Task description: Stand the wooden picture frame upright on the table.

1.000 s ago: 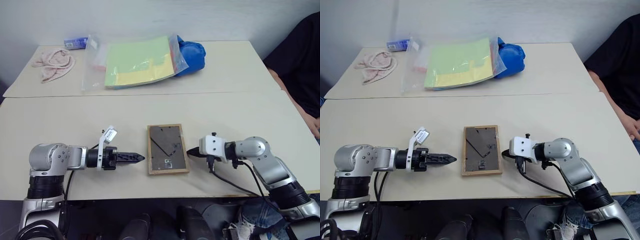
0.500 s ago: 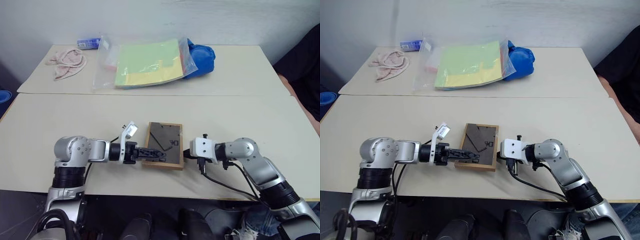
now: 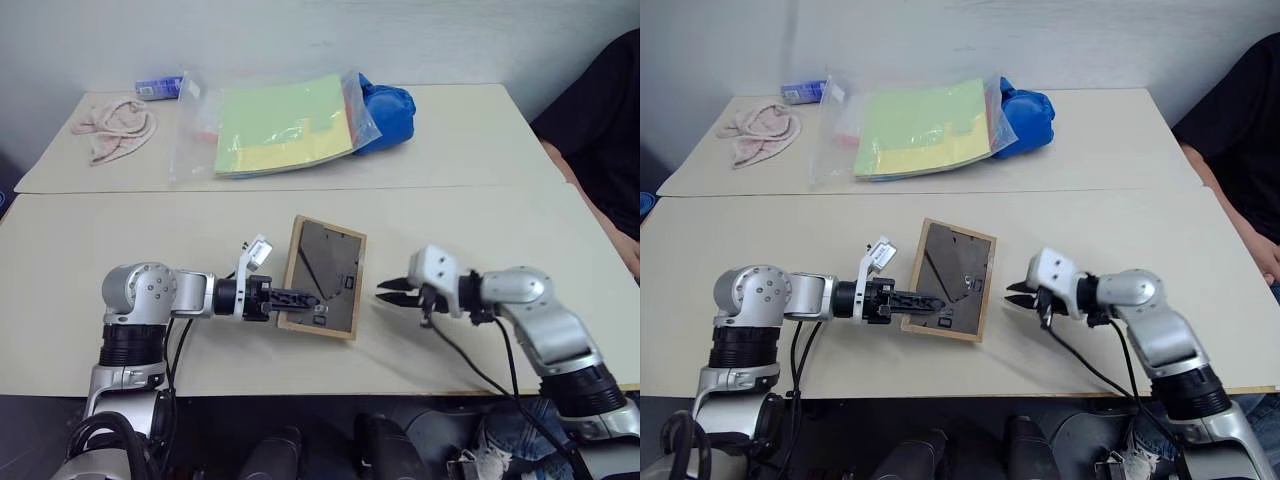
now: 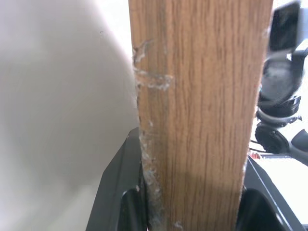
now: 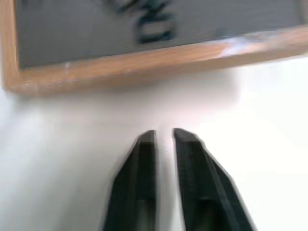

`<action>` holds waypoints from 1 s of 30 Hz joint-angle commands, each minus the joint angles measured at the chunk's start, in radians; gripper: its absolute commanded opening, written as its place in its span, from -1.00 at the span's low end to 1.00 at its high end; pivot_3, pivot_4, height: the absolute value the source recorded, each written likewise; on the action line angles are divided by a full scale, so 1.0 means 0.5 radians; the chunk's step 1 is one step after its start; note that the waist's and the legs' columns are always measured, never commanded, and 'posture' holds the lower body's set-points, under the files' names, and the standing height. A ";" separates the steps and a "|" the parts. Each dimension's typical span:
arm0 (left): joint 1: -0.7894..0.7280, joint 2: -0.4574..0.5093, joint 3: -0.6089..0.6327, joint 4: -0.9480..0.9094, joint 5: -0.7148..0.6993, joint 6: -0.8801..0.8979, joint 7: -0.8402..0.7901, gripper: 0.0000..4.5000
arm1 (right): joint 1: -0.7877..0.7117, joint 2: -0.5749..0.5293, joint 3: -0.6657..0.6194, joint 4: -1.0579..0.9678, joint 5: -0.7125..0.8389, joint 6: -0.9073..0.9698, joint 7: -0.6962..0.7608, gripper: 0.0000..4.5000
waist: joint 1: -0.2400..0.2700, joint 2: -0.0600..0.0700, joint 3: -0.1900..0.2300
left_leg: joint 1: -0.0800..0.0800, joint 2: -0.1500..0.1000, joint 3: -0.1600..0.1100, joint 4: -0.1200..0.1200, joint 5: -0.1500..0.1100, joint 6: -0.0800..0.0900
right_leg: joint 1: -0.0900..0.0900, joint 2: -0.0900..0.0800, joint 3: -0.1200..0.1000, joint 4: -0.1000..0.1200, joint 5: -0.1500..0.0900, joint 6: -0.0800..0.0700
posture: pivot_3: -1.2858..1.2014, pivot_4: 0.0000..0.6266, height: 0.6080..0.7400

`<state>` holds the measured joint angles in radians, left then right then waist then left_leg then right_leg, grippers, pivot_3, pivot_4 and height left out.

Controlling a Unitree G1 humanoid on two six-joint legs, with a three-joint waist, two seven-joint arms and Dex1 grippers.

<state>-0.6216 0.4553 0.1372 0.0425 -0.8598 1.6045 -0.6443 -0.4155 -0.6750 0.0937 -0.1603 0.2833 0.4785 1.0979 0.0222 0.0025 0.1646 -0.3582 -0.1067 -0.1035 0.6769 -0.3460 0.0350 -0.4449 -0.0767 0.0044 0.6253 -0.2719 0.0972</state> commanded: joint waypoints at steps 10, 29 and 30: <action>-0.206 0.144 -0.165 -0.186 -0.036 -0.321 -0.257 -0.43 | -0.614 0.284 -0.127 -0.093 0.746 0.991 -0.282 1.00 | -0.005 -0.001 0.003 | -0.003 0.000 -0.002 -0.001 -0.001 -0.001 | -0.004 0.000 -0.001 0.000 -0.001 -0.002 | 0.03 -0.52 1.00; -0.248 0.263 -0.256 0.029 0.159 -0.569 -0.322 -0.43 | -0.334 -0.291 -0.174 -0.220 0.403 0.217 -0.099 1.00 | 0.001 -0.002 0.004 | -0.008 -0.001 -0.001 0.001 -0.001 -0.001 | -0.007 0.000 -0.001 0.000 -0.001 -0.002 | 0.03 -0.52 1.00; -0.252 0.275 -0.250 0.020 0.152 -0.559 -0.328 -0.43 | -0.279 -0.330 -0.170 -0.173 0.272 -0.021 -0.074 1.00 | 0.003 -0.002 0.004 | -0.009 -0.001 -0.001 0.001 -0.001 -0.001 | -0.009 0.000 -0.001 0.000 -0.001 -0.001 | 0.03 -0.52 1.00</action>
<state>-0.7130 0.5766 -0.0184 0.0861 -0.7644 1.3314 -0.7819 -0.5686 -0.8153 0.0121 -0.2560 0.5102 0.6394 1.0359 0.0238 0.0014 0.1667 -0.3638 -0.1071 -0.1041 0.6780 -0.3467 0.0346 -0.4497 -0.0770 0.0035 0.6254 -0.2724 0.0965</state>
